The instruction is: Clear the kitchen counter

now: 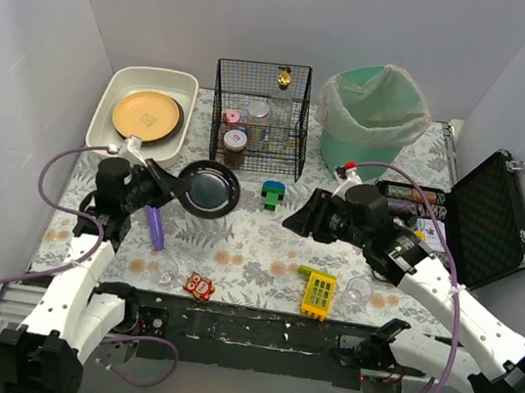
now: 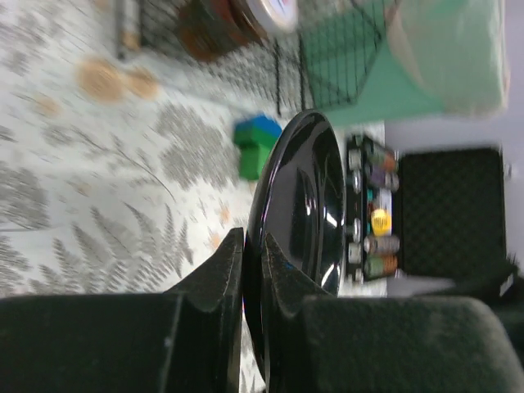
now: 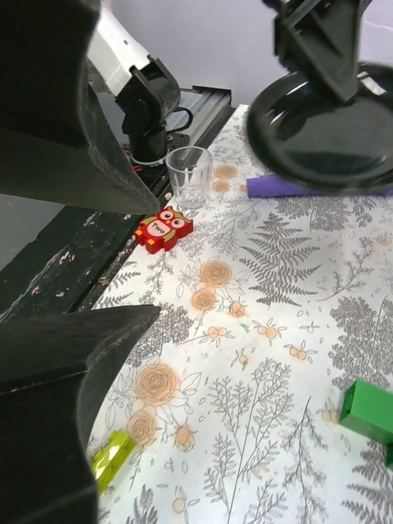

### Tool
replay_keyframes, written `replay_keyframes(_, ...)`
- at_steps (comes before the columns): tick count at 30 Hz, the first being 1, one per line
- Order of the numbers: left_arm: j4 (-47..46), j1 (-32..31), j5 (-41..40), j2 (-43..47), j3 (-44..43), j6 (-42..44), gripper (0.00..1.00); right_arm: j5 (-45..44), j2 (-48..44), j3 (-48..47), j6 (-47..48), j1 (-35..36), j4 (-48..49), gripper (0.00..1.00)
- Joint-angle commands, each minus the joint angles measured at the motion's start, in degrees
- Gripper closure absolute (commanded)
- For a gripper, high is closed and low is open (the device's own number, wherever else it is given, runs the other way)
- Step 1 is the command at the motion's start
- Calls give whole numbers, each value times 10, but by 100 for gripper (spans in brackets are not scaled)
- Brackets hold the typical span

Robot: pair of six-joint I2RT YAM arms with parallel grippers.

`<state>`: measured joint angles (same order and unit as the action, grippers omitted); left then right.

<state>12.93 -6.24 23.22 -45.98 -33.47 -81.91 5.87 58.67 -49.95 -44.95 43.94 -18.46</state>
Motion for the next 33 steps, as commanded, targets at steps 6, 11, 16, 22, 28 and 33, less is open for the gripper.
replay_keyframes(6, -124, 226, 74, -60, -25, -136, 100, -56, -94, 50, -17, 2, -58, 44)
replay_keyframes(11, -183, 251, 19, -143, -71, -157, 100, -95, -130, 55, -10, 2, -90, 45)
replay_keyframes(16, -213, 252, -77, -277, -171, -146, 100, -118, -150, 57, -3, 1, -98, 46)
replay_keyframes(22, -222, 252, -139, -406, -265, -127, 100, -112, -146, 58, 3, 1, -85, 47)
replay_keyframes(28, -225, 251, -159, -524, -343, -113, 100, -95, -119, 58, 14, 0, -72, 47)
replay_keyframes(33, -201, 246, -174, -616, -424, -83, 100, -80, -102, 75, 13, 1, -53, 47)
